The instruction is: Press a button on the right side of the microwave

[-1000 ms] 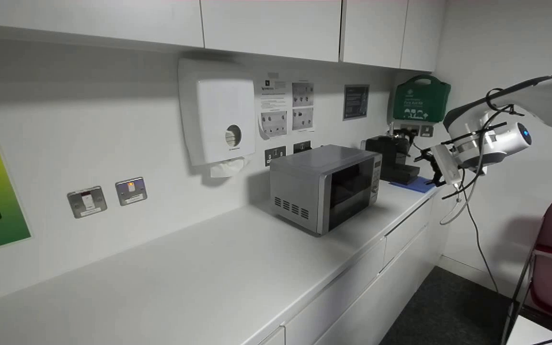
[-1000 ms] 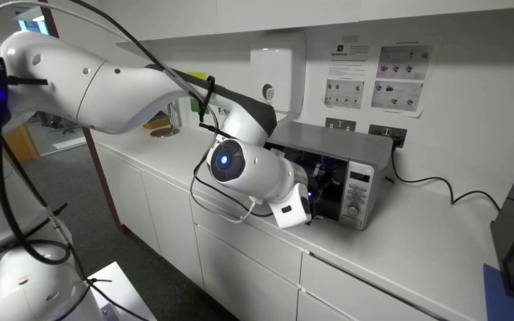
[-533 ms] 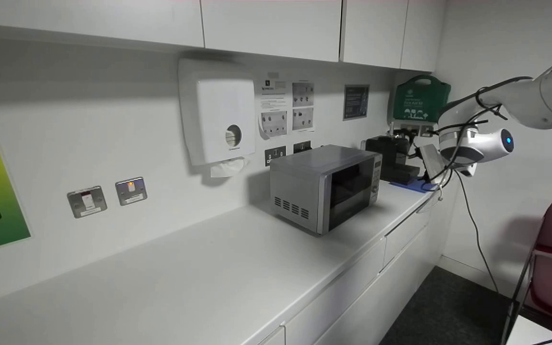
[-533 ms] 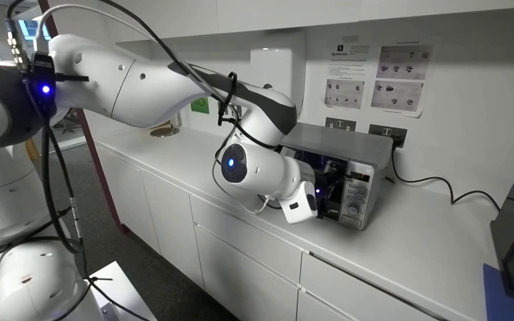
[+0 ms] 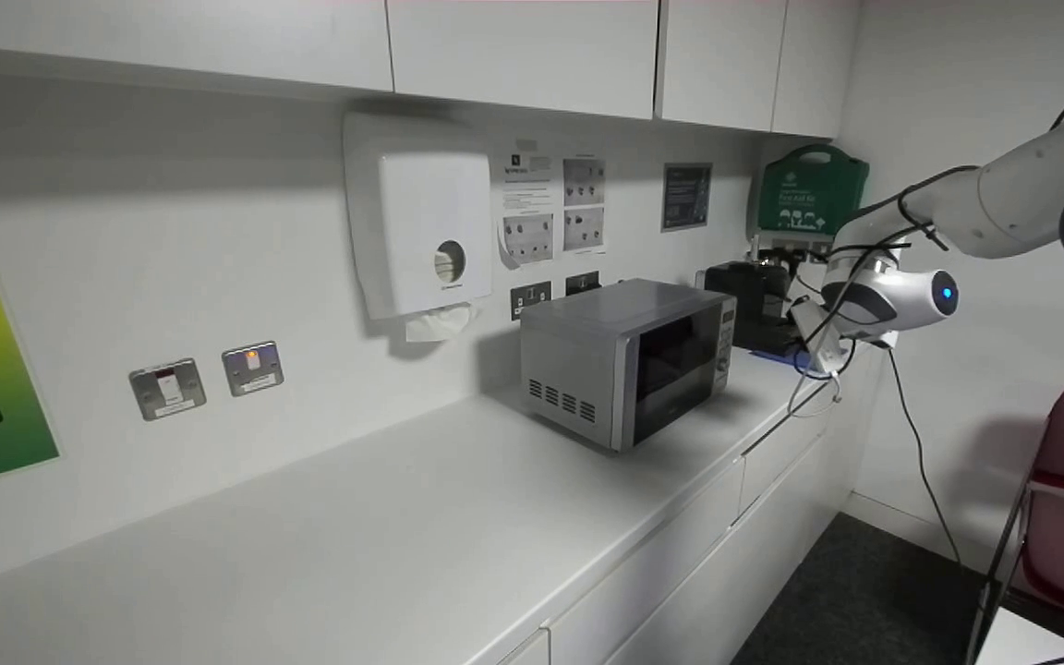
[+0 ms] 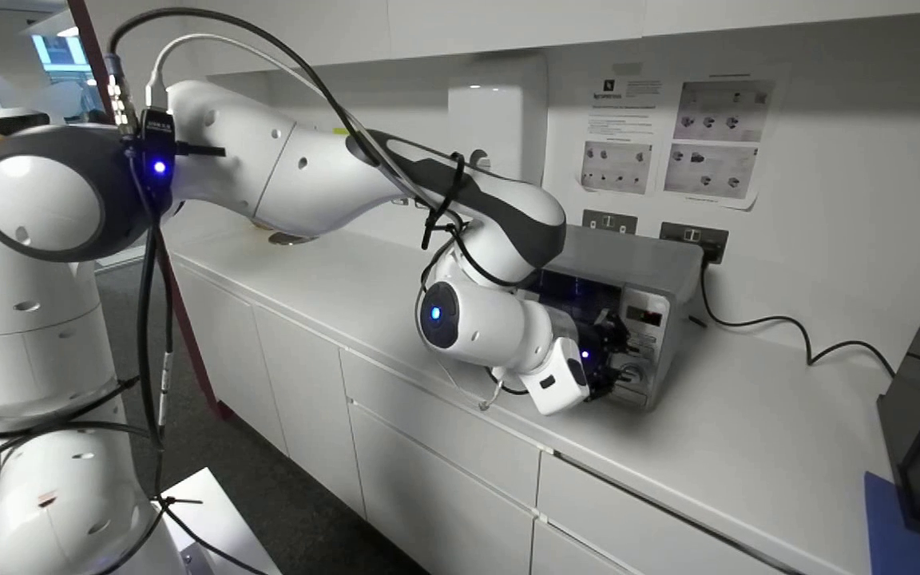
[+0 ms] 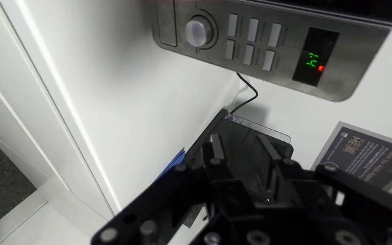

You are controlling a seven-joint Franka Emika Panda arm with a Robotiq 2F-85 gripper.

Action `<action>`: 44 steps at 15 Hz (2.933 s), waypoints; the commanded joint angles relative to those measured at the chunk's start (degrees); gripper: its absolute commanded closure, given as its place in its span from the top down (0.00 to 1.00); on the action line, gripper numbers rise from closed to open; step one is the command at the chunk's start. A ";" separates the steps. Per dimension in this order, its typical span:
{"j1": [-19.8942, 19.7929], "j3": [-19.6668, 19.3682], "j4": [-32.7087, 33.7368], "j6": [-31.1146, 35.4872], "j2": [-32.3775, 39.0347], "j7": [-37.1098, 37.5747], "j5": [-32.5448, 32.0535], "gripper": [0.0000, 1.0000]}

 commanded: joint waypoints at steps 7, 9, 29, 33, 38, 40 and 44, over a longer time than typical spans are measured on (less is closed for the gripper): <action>0.05 -1.27 1.92 -8.80 3.85 -18.15 7.30 0.00; -0.13 -1.34 1.79 -11.64 3.81 -20.30 9.76 0.00; -0.26 -1.27 6.28 -16.09 9.41 -23.89 15.91 0.00; -0.12 -1.23 8.16 -15.76 11.09 -23.99 16.50 0.00; 0.18 -1.15 8.43 -15.69 12.02 -24.13 16.94 0.00; 0.25 -1.11 8.27 -15.73 12.05 -23.99 16.65 0.00; 0.46 -1.01 8.53 -15.53 12.16 -23.75 16.30 0.00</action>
